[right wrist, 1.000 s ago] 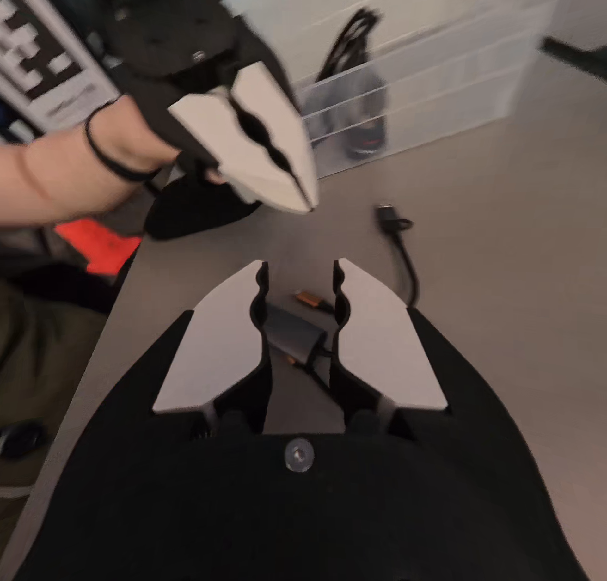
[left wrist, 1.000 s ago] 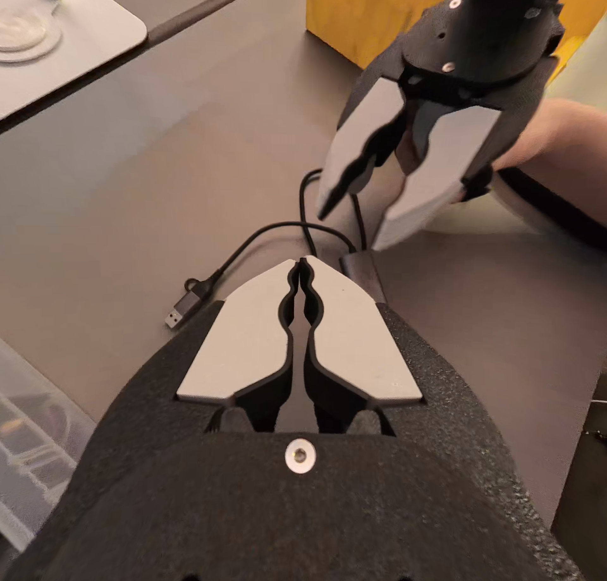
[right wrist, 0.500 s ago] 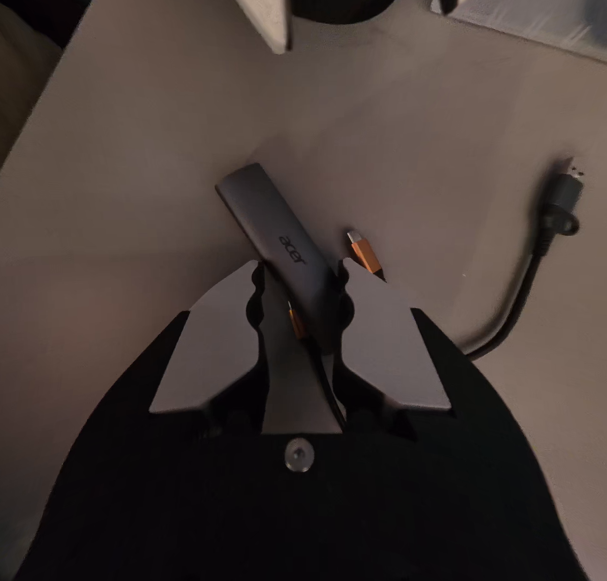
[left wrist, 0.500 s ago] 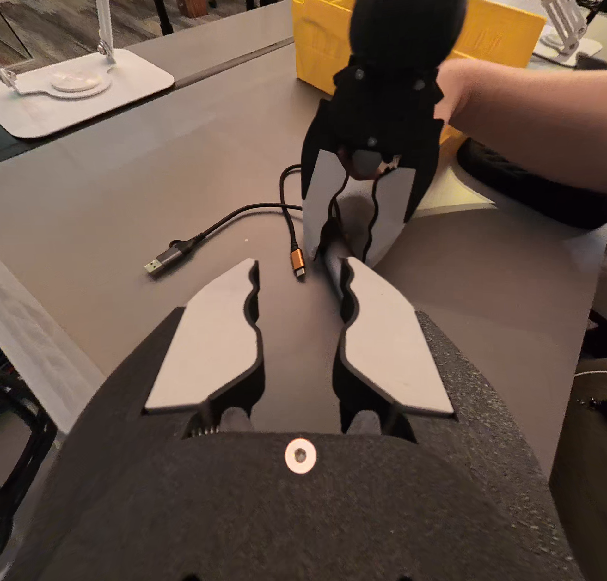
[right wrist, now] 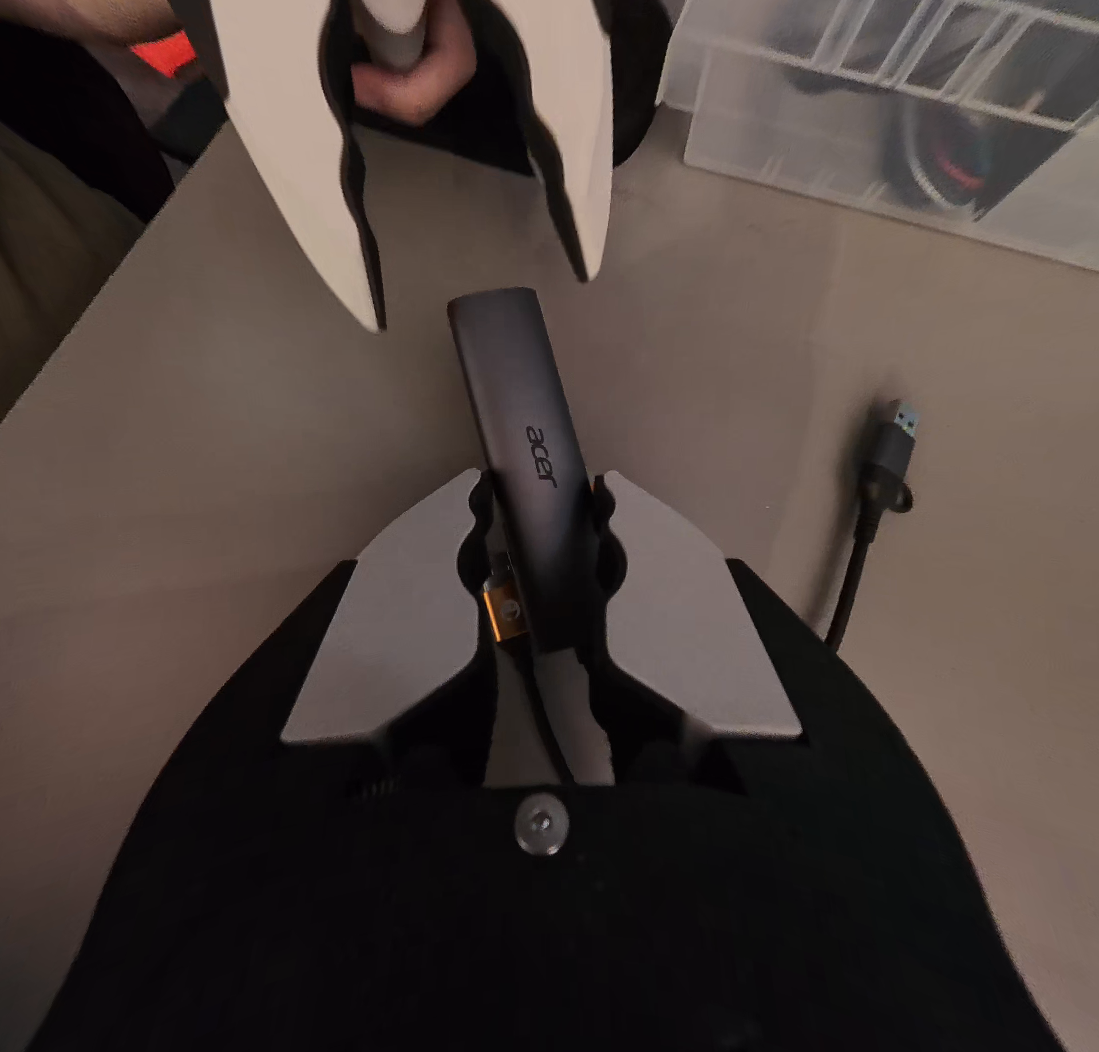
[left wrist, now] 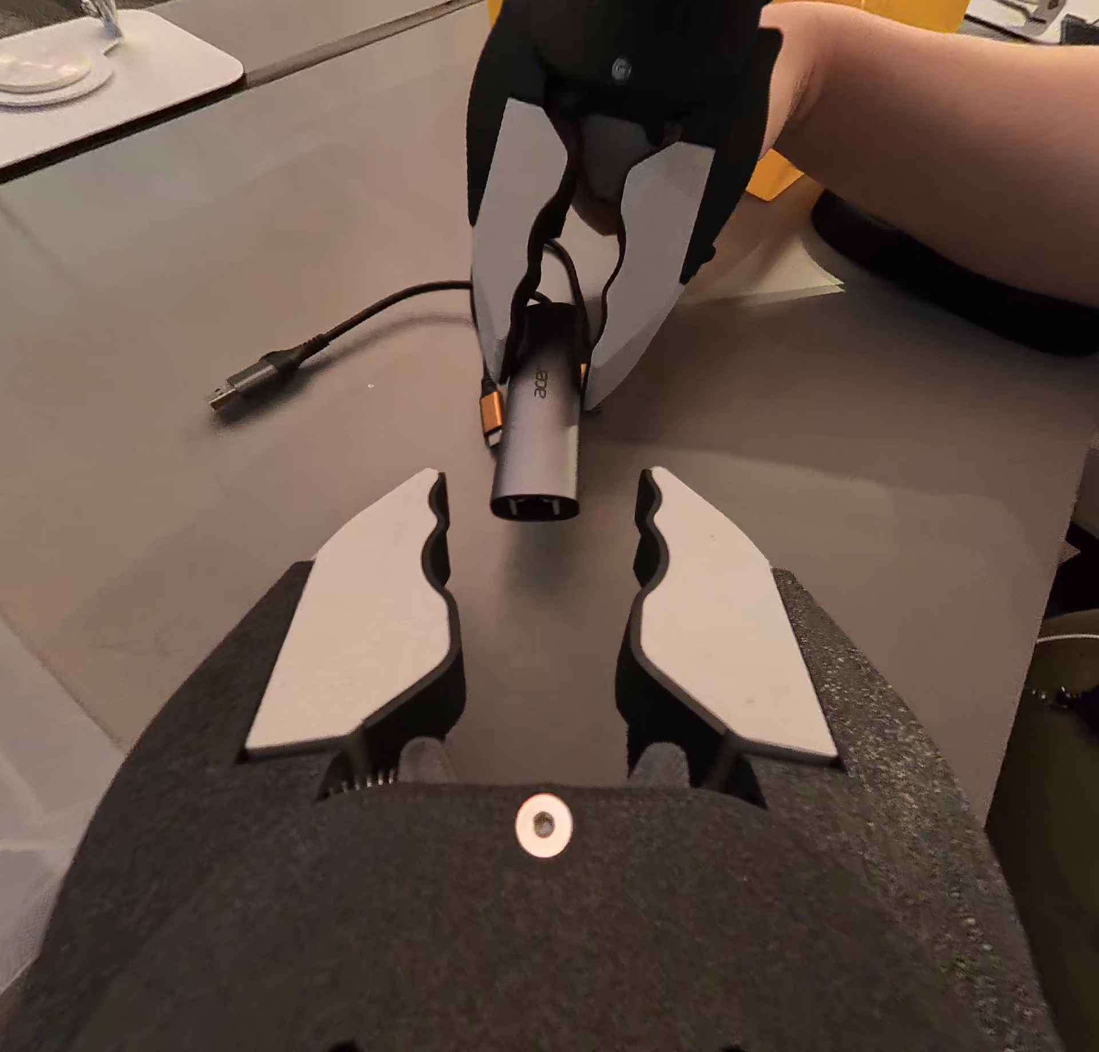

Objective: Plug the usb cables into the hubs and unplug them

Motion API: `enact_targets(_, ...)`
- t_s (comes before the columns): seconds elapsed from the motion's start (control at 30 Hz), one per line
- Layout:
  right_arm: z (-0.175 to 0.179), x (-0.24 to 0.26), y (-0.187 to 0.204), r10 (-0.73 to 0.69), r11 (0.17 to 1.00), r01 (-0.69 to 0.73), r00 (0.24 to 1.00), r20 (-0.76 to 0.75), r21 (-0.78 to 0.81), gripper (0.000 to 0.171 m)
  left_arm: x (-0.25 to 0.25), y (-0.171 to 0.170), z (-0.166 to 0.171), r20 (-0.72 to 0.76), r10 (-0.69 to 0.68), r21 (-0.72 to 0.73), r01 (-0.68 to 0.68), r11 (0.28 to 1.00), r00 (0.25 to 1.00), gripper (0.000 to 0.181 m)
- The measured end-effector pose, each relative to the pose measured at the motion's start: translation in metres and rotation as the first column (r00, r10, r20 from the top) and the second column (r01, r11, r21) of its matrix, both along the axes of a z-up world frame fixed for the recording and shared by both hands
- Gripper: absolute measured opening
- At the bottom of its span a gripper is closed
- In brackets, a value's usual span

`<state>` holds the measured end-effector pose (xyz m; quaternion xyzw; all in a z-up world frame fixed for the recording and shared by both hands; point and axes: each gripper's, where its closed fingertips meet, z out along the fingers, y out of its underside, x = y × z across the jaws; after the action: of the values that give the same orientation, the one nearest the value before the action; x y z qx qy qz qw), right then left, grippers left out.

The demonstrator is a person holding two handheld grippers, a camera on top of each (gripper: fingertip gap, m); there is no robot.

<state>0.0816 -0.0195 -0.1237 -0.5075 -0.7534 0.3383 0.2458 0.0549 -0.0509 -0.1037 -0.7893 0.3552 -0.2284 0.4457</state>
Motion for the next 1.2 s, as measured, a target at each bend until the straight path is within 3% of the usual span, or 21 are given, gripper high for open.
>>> enact_targets(0.23,0.017,-0.004,0.002,-0.02,1.0,0.02,0.995,-0.097,-0.002,0.033,0.013,0.016,0.0,0.086,0.012,-0.062,-0.007,0.998,0.996,0.057)
enact_targets(0.5,0.032,-0.007,0.0,-0.026,0.999,0.021,0.983,-0.183,-0.029,0.033,0.018,0.025,0.01,0.118,0.018,0.017,-0.02,1.0,0.993,0.037)
enact_targets(0.6,0.032,-0.008,-0.001,-0.024,0.999,0.019,0.982,-0.186,-0.029,0.033,0.019,0.026,0.016,0.124,0.014,0.061,-0.022,0.998,0.992,0.037)
enact_targets(0.77,0.03,-0.01,0.003,-0.044,0.999,0.045,0.976,-0.211,-0.003,0.039,0.014,0.033,0.017,0.186,0.069,-0.031,-0.065,0.997,0.98,0.037)
enact_targets(1.03,0.035,-0.025,0.02,-0.102,0.952,0.184,0.944,-0.313,0.244,0.049,-0.005,0.043,0.037,0.369,0.176,-0.164,-0.122,0.979,0.913,0.037)
enact_targets(1.13,0.031,-0.029,0.023,-0.107,0.919,0.213,0.945,-0.31,0.333,0.041,-0.009,0.046,0.045,0.413,0.185,-0.166,-0.126,0.978,0.892,0.036)
enact_targets(1.2,0.033,-0.031,0.028,-0.116,0.884,0.251,0.935,-0.336,0.393,0.023,-0.01,0.046,0.05,0.434,0.184,-0.161,-0.125,0.979,0.882,0.036)
